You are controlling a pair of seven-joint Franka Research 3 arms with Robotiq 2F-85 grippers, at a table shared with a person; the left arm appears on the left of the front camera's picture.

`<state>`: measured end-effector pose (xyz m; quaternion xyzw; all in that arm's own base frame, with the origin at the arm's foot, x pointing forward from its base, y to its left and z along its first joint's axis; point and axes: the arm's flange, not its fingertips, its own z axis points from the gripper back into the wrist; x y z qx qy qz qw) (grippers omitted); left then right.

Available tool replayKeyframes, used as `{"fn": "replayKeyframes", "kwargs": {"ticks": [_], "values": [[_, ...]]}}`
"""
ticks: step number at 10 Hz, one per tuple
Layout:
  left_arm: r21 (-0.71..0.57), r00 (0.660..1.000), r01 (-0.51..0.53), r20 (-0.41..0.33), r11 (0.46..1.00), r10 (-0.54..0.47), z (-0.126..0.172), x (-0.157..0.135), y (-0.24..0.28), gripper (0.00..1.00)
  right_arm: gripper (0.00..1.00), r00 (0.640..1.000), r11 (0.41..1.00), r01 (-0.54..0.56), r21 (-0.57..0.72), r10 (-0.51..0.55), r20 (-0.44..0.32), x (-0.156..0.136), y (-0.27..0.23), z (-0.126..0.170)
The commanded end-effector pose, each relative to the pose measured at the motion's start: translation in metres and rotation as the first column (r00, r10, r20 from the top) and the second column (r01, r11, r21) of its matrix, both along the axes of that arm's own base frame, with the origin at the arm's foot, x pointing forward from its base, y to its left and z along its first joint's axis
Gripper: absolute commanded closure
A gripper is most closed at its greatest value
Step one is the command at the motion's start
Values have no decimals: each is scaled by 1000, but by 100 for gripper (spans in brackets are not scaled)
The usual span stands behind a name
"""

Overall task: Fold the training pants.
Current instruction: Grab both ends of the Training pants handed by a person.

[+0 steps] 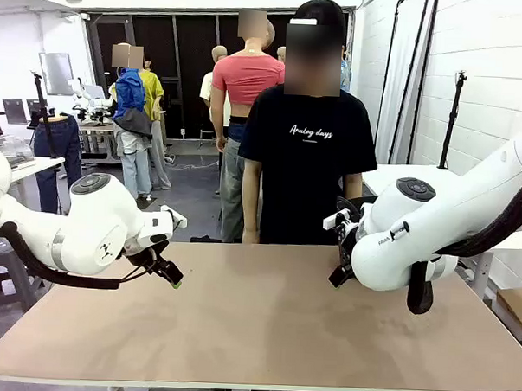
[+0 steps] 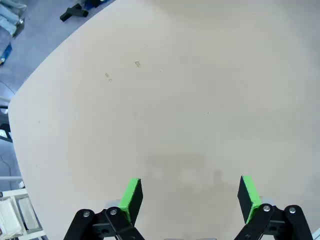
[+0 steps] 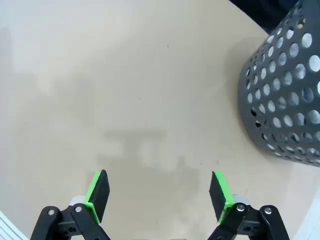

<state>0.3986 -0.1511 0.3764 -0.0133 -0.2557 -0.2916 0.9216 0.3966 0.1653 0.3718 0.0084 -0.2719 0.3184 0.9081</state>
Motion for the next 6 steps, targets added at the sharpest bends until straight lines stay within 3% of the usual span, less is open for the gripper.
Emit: {"fn": "replayKeyframes", "kwargs": {"ticks": [1,6], "values": [[0,1000,0,6,1000,0,3,0,2,0,0,1000,1000,-1,1,1,4,0,0,2],[0,1000,0,6,1000,0,3,0,2,0,0,1000,1000,-1,1,1,4,0,0,2]]}}
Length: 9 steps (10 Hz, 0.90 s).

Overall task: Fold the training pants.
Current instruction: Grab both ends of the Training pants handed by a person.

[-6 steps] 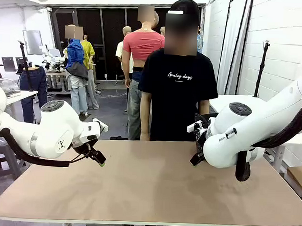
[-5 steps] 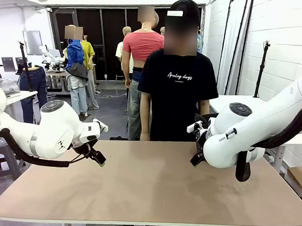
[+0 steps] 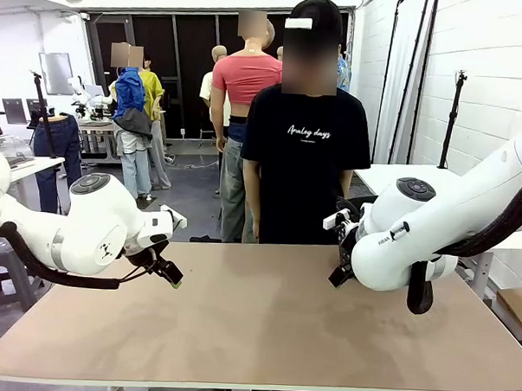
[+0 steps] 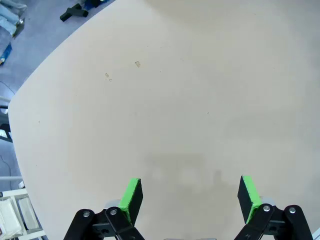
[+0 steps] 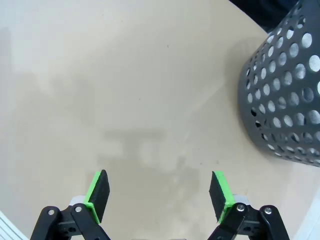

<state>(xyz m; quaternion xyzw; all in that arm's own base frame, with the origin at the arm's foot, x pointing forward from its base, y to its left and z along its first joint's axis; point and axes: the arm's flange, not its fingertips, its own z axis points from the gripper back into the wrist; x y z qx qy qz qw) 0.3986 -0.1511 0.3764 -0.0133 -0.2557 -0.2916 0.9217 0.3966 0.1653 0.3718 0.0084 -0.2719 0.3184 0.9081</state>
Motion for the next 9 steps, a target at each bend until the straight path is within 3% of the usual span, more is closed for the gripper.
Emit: {"fn": "replayKeyframes", "kwargs": {"ticks": [1,9], "values": [[0,1000,0,6,1000,0,3,0,2,0,0,1000,1000,-1,1,1,4,0,0,2],[0,1000,0,0,1000,0,0,0,0,0,0,1000,1000,-1,1,1,4,0,0,2]]}}
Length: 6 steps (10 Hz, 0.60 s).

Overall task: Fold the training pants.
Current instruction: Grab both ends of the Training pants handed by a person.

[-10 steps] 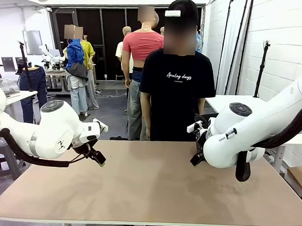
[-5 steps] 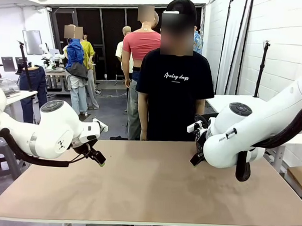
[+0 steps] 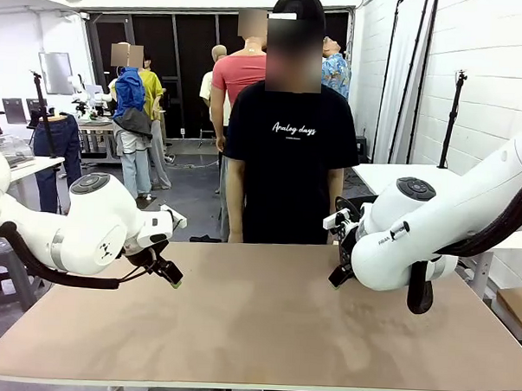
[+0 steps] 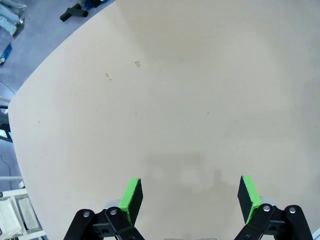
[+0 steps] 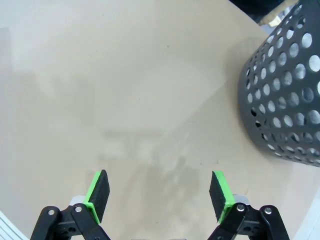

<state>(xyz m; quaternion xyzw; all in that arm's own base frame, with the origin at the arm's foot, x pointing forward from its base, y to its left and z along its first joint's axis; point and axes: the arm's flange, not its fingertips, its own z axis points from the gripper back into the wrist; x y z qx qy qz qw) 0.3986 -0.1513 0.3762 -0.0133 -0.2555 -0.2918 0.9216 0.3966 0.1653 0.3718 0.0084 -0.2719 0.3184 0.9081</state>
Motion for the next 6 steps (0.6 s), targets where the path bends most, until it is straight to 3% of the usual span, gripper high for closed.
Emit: {"fn": "replayKeyframes", "kwargs": {"ticks": [1,6], "values": [[-18,1000,-4,-20,1000,4,2,-1,3,0,0,1000,1000,0,0,0,0,0,0,0],[24,999,1,-51,1000,0,91,-28,-10,0,0,1000,1000,-16,-11,16,14,-23,2,84]]}}
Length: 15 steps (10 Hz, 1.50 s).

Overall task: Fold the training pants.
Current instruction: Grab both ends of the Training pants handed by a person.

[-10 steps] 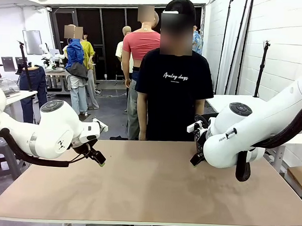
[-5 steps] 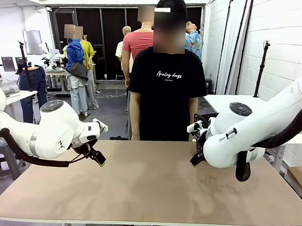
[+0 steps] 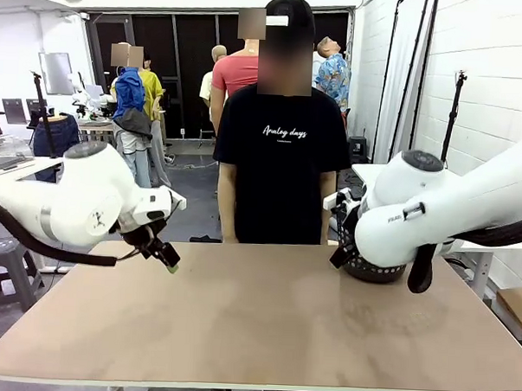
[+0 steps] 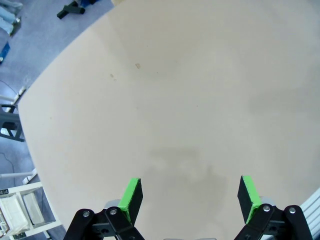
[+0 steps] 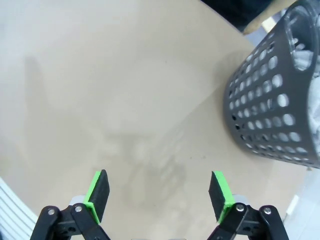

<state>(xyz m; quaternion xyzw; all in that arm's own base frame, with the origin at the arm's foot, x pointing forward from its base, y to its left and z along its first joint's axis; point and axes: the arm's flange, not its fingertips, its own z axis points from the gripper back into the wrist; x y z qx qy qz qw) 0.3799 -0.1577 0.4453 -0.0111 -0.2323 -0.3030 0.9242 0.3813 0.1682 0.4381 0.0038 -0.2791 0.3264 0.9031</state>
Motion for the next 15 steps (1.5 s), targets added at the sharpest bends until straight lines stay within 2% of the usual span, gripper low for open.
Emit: {"fn": "replayKeyframes", "kwargs": {"ticks": [1,5,8,10,11,12,15], "values": [[-1,1000,-13,19,1000,13,44,-17,-7,0,0,1000,1000,-14,6,14,0,-12,-1,33],[-36,995,16,102,999,-12,100,-41,-15,0,0,998,998,-35,54,33,52,-35,-9,85],[-7,993,22,120,1000,-21,125,-53,-20,0,0,997,999,-32,36,30,76,-47,-10,107],[20,993,-13,121,1000,10,128,-57,-20,0,0,997,998,-59,24,58,40,-49,-12,108],[-8,990,44,135,999,-42,125,-52,-18,0,0,995,996,-77,48,74,60,-47,-14,105],[-8,990,44,135,999,-42,125,-52,-18,0,0,997,999,-25,35,23,75,-49,-10,107],[-8,990,44,135,999,-42,125,-52,-18,0,0,997,999,-25,35,23,75,-49,-10,107]]}}
